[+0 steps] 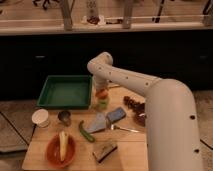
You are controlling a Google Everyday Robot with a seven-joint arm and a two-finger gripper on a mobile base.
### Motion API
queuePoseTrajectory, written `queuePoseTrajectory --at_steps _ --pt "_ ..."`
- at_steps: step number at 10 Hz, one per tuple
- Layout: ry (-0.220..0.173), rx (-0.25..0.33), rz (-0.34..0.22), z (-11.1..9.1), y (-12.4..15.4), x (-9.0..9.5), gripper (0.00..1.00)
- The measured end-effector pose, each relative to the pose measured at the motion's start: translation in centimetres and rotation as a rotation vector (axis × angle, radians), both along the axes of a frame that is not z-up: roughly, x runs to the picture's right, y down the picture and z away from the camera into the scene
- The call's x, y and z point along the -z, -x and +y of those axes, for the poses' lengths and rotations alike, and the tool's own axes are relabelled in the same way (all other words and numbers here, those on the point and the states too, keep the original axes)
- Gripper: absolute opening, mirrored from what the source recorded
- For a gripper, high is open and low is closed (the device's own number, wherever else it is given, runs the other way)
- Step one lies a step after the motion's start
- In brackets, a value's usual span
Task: Place apple in plastic cup
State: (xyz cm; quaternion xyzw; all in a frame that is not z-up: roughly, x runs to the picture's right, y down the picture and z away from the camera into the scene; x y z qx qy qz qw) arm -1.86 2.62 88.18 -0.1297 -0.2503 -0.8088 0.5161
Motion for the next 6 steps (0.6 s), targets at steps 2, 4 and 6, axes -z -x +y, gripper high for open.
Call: queuePoseTrajectory --at_steps 2,4,6 --pt "0.002 -0.006 -0.006 -0.04 -0.01 0.02 0.80" --pt "0.003 -0.011 -0.003 -0.04 -0.09 0.04 0.80" --pt "0.004 -0.014 -0.002 -0.08 -0.17 0.02 0.80"
